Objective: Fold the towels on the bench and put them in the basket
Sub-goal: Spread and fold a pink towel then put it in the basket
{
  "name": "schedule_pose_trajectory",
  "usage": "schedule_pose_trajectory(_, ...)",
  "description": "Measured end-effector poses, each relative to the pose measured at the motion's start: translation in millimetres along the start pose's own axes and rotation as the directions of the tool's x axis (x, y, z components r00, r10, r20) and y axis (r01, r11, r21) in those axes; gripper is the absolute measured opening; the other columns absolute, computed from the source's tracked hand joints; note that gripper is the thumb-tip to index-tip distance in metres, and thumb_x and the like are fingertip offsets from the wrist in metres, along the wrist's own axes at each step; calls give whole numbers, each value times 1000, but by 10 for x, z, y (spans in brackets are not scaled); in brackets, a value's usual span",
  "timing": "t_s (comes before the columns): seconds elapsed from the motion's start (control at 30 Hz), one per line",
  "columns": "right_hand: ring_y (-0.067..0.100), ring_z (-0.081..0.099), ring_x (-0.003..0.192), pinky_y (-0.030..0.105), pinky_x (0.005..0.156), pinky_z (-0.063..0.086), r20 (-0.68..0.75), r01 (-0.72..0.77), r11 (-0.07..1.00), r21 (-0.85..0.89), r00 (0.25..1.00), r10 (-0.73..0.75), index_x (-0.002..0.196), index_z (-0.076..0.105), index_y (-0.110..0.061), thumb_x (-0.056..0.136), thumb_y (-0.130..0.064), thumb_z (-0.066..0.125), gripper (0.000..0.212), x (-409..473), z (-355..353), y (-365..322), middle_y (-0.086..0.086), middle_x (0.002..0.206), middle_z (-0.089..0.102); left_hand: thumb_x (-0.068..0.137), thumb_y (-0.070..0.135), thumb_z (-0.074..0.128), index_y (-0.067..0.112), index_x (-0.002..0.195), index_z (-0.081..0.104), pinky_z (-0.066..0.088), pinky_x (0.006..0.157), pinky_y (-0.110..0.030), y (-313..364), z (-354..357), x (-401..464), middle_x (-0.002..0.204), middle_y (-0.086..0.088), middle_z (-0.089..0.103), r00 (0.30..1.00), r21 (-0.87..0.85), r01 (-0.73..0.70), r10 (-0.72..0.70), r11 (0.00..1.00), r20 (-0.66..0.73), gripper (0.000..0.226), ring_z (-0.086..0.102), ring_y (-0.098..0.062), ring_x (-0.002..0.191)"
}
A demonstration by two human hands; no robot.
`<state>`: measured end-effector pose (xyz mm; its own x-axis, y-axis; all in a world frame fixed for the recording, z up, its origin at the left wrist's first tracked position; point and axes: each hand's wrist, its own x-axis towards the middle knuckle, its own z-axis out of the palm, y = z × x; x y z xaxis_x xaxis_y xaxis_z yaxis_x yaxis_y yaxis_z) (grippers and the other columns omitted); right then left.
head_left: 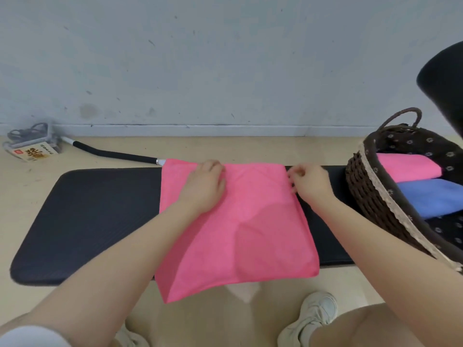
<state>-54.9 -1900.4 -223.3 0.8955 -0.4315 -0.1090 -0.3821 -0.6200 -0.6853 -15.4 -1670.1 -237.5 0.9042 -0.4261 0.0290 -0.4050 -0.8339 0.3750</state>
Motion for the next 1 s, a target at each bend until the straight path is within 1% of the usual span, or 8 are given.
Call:
schedule_pose_trajectory(0.07,26,65,78,39,78,55,65,1,997,-75,998,4,82,66,-13,86,-9,49,18,-258,-42,62,4,78,66,96,33,35,6,137,41,25,112,-33,152,106,-95,148,-13,34,996,2,-46,46,999,74,50,32,-27,135)
schedule_pose_trajectory(0.2,22,59,80,29,70,46,33,-7,990,-138,999,11,89,64,-7,86,-15,56,12,-498,-5,162,5,83,62,96,50,26,15,149,18,7,119,-35,262,321,-308,158,-8,9,985,133,-37,14,990,170,64,9,-23,145)
schedule_pose_trajectory(0.3,27,52,63,33,64,44,36,-140,990,-25,989,141,63,53,-4,84,-20,63,29,-497,61,183,16,63,51,90,58,15,21,150,8,-1,117,-39,293,364,-464,159,-3,-3,989,203,7,-36,979,140,71,-2,-22,146)
schedule_pose_trajectory(0.5,23,43,55,37,71,41,37,-286,956,64,958,284,47,39,-17,79,-20,66,42,-503,127,131,0,52,41,79,62,5,21,150,7,-2,117,-39,302,319,-593,159,-1,-3,988,204,5,-36,979,151,82,-2,-20,146)
schedule_pose_trajectory(0.63,27,49,71,37,73,40,96,-296,955,19,951,293,56,44,-17,67,-23,65,24,-509,151,119,2,61,45,79,57,9,20,150,8,3,118,-38,277,248,-661,159,-3,0,984,160,31,-58,987,168,80,2,-23,146)
schedule_pose_trajectory(0.73,27,49,70,35,71,38,85,-249,968,-21,964,250,54,42,-17,73,-19,58,25,-524,85,56,0,60,45,79,56,9,19,150,8,2,118,-38,274,223,-716,159,-3,-1,983,165,28,-57,986,172,80,2,-23,146)
schedule_pose_trajectory(0.83,30,56,67,39,73,50,35,-122,991,-52,992,124,58,46,-14,78,-8,55,22,-516,-8,81,5,62,47,88,55,12,19,150,7,1,118,-37,258,225,-750,159,-3,-2,983,180,20,-52,984,175,72,0,-22,146)
schedule_pose_trajectory(1.0,20,43,55,27,55,36,111,-188,978,93,978,177,59,49,-11,76,-12,71,28,-524,-65,201,8,58,44,80,60,6,19,150,6,0,118,-37,226,272,-794,159,-3,-4,981,191,18,-55,981,188,81,-1,-21,146)
